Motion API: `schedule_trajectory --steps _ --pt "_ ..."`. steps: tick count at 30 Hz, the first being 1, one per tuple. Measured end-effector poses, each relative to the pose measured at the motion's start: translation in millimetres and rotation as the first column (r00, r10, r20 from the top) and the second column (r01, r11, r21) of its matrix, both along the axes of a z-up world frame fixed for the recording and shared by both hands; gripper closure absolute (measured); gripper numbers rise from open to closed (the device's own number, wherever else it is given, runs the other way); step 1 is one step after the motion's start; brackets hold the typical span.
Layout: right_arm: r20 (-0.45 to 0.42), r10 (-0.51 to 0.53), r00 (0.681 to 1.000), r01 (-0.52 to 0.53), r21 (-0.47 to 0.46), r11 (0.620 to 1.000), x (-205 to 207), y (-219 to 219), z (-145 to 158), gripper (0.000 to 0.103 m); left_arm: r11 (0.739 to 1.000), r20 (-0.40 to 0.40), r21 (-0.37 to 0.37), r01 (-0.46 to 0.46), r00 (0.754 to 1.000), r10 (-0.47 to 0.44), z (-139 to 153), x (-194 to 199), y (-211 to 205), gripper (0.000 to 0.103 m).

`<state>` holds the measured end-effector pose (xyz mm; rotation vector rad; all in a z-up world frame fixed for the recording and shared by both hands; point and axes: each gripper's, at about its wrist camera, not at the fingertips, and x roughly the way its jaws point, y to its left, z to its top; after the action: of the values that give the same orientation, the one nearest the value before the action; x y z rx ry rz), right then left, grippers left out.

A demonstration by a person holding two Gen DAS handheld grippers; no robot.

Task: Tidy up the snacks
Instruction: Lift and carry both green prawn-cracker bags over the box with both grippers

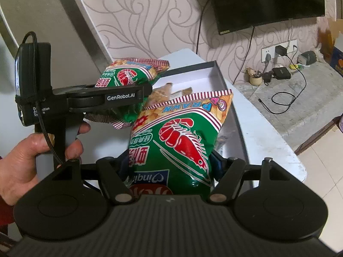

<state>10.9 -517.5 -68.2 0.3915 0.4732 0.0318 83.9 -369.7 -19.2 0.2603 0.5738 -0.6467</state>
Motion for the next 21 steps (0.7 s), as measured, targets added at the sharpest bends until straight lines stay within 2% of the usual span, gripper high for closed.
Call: schedule_trajectory --steps 12,21 --pt "-0.02 0.016 1.0 -0.017 -0.067 0.998 17.3 -8.9 -1.4 0.028 1.0 0.001 -0.002 0.001 1.0 -0.001 -11.8 10.5 -19.2 0.035" --pt "-0.032 0.016 0.999 -0.018 -0.073 0.997 28.5 -13.3 -2.9 0.028 1.0 0.016 -0.005 0.009 1.0 -0.009 -13.2 13.8 -23.5 0.034"
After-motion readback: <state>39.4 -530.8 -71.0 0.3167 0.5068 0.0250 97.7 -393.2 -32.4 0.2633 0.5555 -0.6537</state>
